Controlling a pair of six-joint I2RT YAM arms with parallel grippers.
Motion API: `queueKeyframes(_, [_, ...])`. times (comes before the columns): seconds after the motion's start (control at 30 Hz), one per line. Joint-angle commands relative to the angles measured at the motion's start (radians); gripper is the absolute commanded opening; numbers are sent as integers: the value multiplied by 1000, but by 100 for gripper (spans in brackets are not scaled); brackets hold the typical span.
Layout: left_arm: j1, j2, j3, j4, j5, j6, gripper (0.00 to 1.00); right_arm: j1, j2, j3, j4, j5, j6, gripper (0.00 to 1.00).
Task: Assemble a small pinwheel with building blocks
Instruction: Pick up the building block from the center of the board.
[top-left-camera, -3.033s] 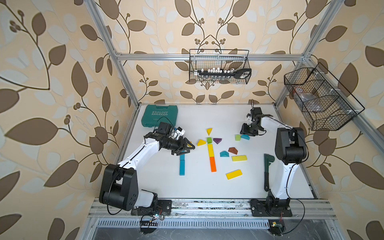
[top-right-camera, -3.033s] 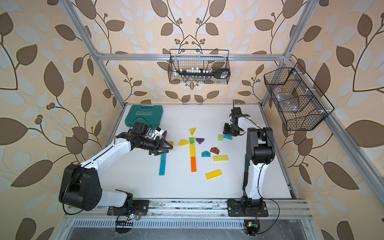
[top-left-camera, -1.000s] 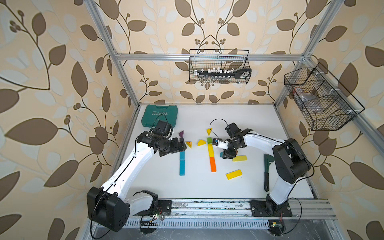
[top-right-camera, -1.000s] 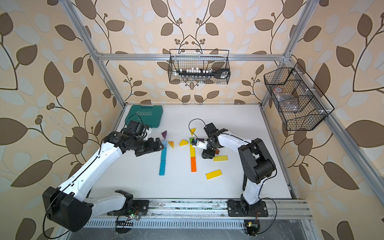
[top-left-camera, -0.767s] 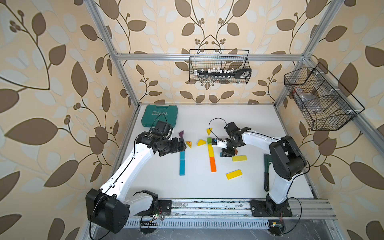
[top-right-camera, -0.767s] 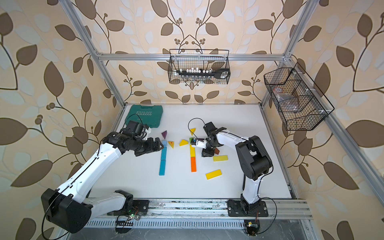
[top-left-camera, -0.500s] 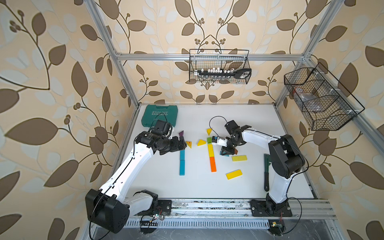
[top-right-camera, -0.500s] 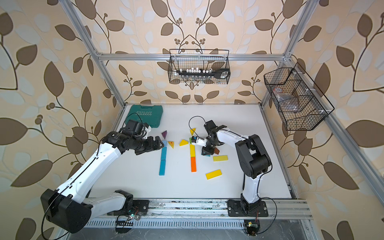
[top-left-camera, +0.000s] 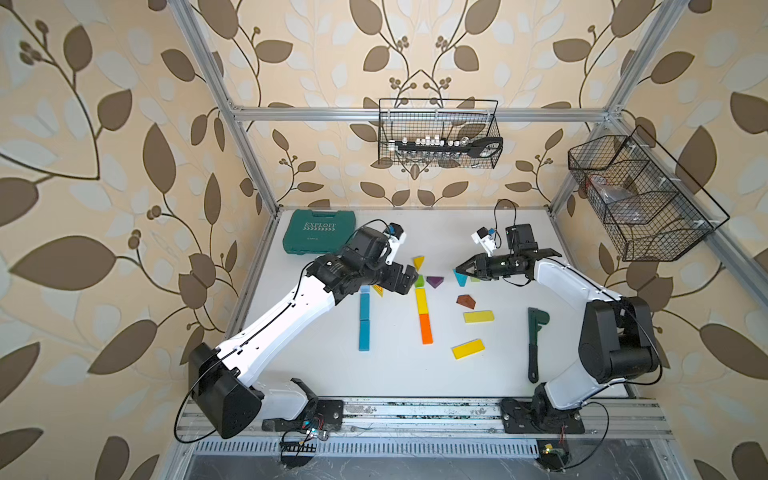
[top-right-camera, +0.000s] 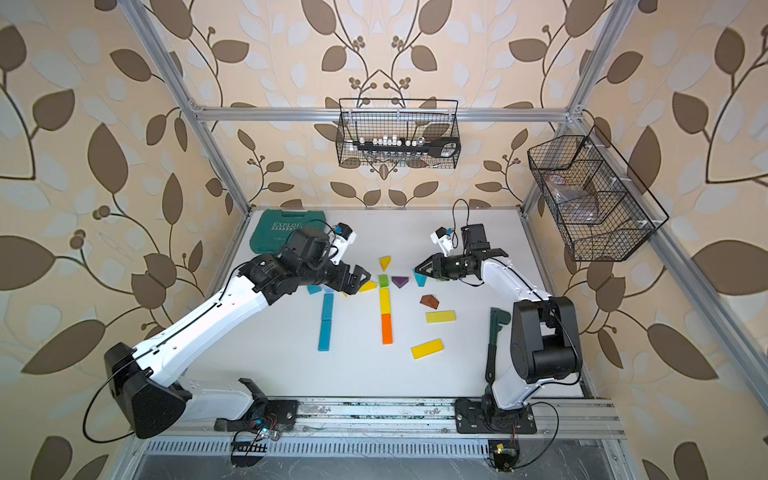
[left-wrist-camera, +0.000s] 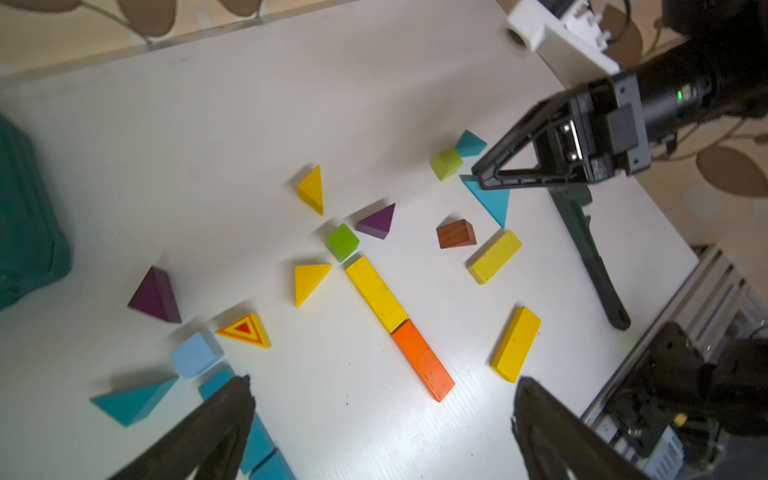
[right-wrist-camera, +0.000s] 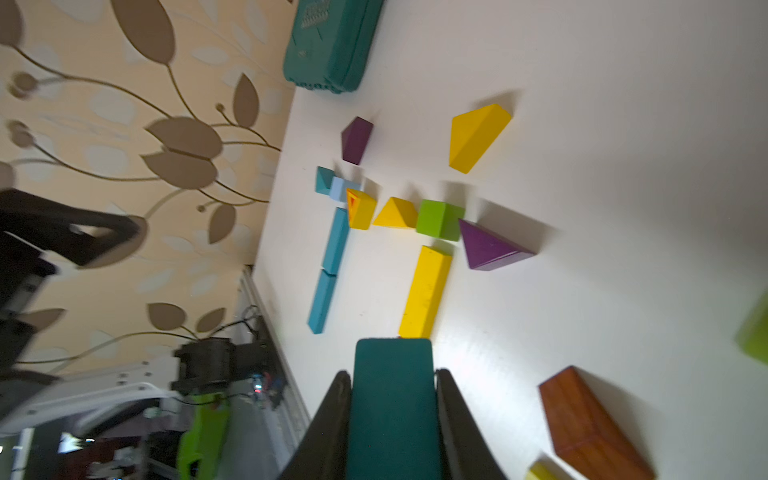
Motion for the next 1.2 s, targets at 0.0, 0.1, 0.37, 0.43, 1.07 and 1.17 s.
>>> queueKeyframes(0.0, [-31,42,48,141,105,271,99,7,-46,-56,119,-184,261,0])
queueKeyframes(0.1, [-67,151,146,111,179,355,99,6,-74,-82,136,-213,315,0])
queueKeyframes(0.37, [-113,371,350,22,276,445,98,-5,-89,-86,131,-278,362,0])
queueKeyframes(0.43, [-113,404,384,6,304,454,96,-9,-88,-81,134,-289,365,0])
queueKeyframes(1.07, [-112,534,482,-66,283,504,72,-24,-50,-67,145,-301,391,0])
queueKeyframes(1.17, [-112,548,497,-77,279,507,68,-24,-42,-69,145,-302,391,0])
